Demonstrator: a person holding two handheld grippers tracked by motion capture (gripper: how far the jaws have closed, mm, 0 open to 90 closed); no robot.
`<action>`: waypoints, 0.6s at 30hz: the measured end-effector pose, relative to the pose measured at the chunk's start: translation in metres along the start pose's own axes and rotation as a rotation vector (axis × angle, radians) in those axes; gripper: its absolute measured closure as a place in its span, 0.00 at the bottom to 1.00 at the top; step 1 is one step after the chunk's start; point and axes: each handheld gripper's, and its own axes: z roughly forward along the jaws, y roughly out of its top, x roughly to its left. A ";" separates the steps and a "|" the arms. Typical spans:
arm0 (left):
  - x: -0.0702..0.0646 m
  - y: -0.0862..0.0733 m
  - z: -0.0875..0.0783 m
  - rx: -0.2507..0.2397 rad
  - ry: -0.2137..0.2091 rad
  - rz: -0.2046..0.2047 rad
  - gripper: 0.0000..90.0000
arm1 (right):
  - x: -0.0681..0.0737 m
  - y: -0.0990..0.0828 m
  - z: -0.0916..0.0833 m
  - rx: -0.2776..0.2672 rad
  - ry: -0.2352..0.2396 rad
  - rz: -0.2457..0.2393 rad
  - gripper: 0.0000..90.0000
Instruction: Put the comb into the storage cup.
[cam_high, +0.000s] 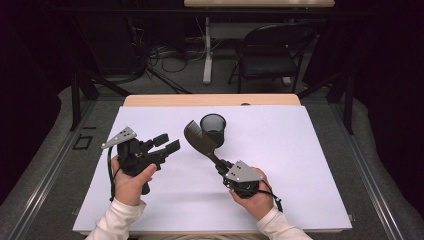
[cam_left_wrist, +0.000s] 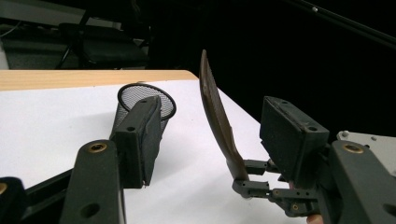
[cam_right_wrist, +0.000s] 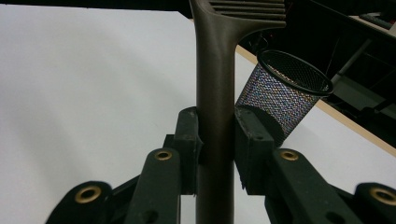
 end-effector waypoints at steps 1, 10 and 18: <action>0.000 0.000 0.001 -0.004 -0.004 -0.004 0.44 | 0.000 0.000 0.000 -0.001 0.002 0.001 0.81; -0.004 0.001 0.011 -0.025 -0.020 -0.007 0.46 | 0.001 0.000 0.000 -0.003 0.002 0.004 0.81; -0.002 -0.002 0.017 -0.023 -0.023 -0.028 0.47 | 0.002 0.000 0.000 -0.010 0.004 0.000 0.81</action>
